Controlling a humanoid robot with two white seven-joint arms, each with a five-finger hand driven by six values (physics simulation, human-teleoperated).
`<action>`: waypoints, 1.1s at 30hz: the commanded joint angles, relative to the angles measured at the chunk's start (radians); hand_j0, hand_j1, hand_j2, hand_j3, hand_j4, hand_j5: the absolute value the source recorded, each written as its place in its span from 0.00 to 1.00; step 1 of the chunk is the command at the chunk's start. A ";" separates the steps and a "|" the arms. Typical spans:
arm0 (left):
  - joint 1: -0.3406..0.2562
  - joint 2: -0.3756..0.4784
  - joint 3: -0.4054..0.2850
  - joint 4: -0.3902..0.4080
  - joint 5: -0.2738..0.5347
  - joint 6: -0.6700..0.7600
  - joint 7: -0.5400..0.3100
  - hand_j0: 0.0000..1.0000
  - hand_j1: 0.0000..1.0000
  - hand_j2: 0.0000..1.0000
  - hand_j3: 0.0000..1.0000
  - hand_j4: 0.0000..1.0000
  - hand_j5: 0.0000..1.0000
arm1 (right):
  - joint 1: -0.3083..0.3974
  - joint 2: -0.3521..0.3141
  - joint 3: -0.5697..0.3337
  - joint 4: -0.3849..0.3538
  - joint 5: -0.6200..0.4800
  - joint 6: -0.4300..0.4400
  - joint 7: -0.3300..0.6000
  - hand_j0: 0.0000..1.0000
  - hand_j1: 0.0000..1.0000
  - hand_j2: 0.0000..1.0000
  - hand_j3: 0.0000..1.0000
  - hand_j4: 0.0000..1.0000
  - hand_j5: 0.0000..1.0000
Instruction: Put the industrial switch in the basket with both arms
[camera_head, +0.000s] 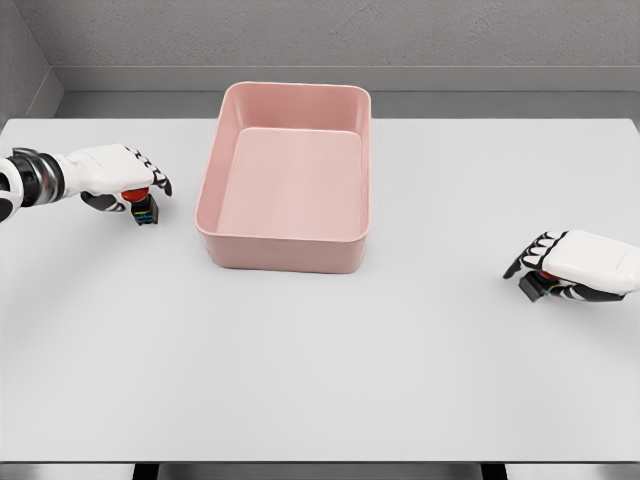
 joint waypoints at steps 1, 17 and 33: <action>0.000 0.001 0.001 -0.003 0.001 -0.001 0.000 0.71 0.71 0.71 0.71 0.71 0.71 | 0.000 -0.001 -0.002 0.000 -0.003 0.001 0.000 0.62 0.62 0.62 0.62 0.62 0.62; 0.002 0.007 0.001 -0.015 -0.001 -0.001 0.000 0.61 0.61 0.61 0.61 0.61 0.61 | -0.009 -0.001 -0.035 -0.002 0.008 0.001 0.001 0.49 0.49 0.49 0.49 0.49 0.49; 0.006 0.007 0.001 -0.033 -0.019 -0.004 0.000 0.52 0.52 0.52 0.52 0.52 0.52 | -0.075 0.019 -0.040 -0.029 0.006 0.001 0.001 0.44 0.44 0.44 0.44 0.44 0.44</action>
